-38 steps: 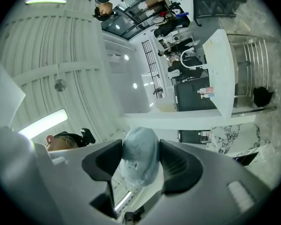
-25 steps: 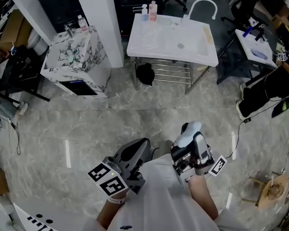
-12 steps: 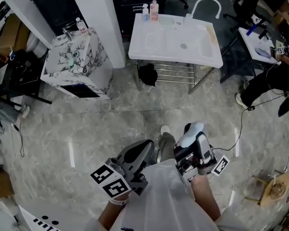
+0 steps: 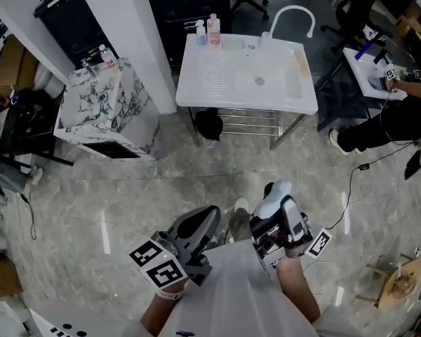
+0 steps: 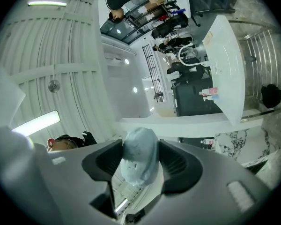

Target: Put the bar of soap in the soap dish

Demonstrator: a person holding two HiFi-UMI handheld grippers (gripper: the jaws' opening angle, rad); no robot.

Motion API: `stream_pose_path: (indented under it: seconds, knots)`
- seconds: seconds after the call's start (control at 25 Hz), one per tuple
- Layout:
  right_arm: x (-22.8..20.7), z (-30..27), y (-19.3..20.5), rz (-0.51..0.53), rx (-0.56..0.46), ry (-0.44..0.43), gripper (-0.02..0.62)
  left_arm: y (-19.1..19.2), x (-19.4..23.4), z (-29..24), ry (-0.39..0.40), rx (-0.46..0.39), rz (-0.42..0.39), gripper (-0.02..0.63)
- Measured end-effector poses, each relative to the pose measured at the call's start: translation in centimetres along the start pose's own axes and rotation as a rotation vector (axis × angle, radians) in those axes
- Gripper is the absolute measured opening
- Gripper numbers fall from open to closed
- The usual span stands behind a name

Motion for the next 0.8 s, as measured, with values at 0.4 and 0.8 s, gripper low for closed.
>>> stream_pose_path:
  seconds: [0.4, 0.8]
  knots:
    - [-1.7, -4.3, -7.6, -0.042, 0.017, 0.009, 0.259, 0.5, -0.7, -9.8, 0.001, -0.007, -0.043, 0.009]
    - [-3.5, -6.3, -14.2, -0.108, 0.072, 0.035, 0.258, 2.6, -1.6, -17.3, -0.037, -0.036, -0.077, 0.009]
Point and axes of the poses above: the fingertips, and each gripper's own axes: z backward along the fingers, x to its left, y out of its underside, the point moved 10 cm from there along z, backward along the fingers, and after that the axes turned 14 degrees about -x, right-handed, at the moved point
